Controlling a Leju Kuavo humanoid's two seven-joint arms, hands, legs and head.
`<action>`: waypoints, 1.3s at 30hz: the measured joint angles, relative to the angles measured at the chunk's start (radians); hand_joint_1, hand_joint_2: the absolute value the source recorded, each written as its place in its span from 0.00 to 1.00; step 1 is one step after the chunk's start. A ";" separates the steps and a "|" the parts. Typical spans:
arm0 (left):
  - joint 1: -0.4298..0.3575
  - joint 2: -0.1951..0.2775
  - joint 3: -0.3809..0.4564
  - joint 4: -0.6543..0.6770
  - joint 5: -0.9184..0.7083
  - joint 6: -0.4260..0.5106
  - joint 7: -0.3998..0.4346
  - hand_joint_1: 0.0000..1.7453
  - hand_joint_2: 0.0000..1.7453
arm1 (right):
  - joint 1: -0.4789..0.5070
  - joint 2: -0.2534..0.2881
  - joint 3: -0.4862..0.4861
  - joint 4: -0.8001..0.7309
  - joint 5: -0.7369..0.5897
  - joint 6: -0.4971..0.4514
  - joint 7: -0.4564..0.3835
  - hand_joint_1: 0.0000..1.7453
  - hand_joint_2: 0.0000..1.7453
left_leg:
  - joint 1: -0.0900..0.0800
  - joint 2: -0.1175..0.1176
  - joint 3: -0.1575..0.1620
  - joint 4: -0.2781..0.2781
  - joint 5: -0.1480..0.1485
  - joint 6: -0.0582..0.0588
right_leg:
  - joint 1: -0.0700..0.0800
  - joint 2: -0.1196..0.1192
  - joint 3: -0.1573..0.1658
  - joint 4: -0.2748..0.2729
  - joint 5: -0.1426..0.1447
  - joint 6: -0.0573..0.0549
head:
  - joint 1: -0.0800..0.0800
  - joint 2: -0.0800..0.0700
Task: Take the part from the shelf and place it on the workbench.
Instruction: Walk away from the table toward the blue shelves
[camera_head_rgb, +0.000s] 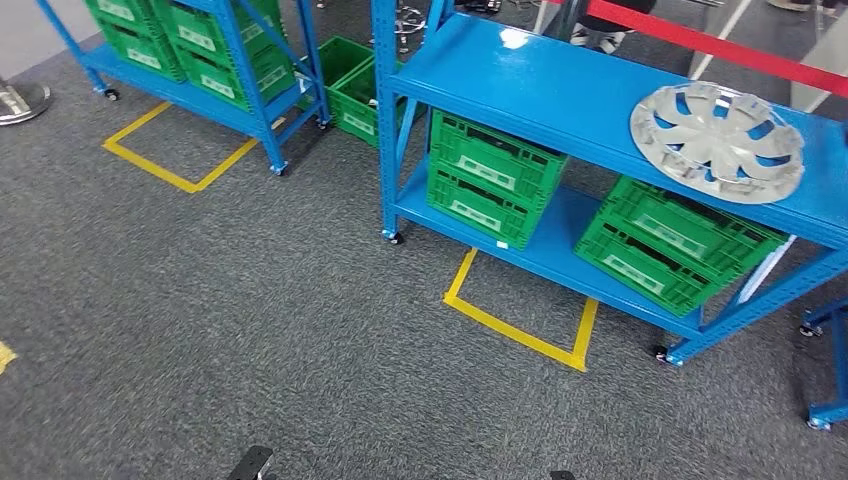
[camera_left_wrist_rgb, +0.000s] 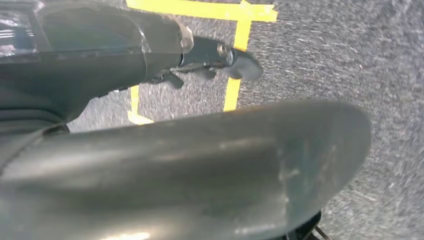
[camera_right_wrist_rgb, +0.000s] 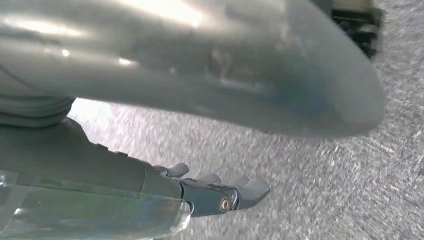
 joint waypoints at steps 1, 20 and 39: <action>0.000 0.000 0.000 0.000 0.000 0.000 0.001 0.00 0.00 | 0.001 0.001 0.000 0.000 0.000 0.000 0.000 0.00 0.00 | -0.001 0.017 0.004 0.000 -0.005 0.000 | -0.002 -0.005 -0.026 0.044 -0.008 0.002 | 0.000 0.000; 0.001 0.000 0.000 0.000 0.005 0.008 0.007 0.00 0.00 | 0.010 0.002 0.003 0.003 0.002 0.009 0.000 0.00 0.00 | -0.007 -0.055 -0.044 0.115 -0.026 -0.034 | 0.012 0.053 0.145 -0.242 0.111 -0.057 | -0.019 0.000; 0.000 0.001 0.000 -0.003 0.008 0.010 0.005 0.00 0.00 | 0.008 0.003 0.010 0.006 0.002 0.011 0.001 0.00 0.00 | -0.015 0.094 0.075 -0.017 -0.055 -0.013 | 0.024 -0.077 0.089 -0.211 0.133 -0.038 | 0.004 0.000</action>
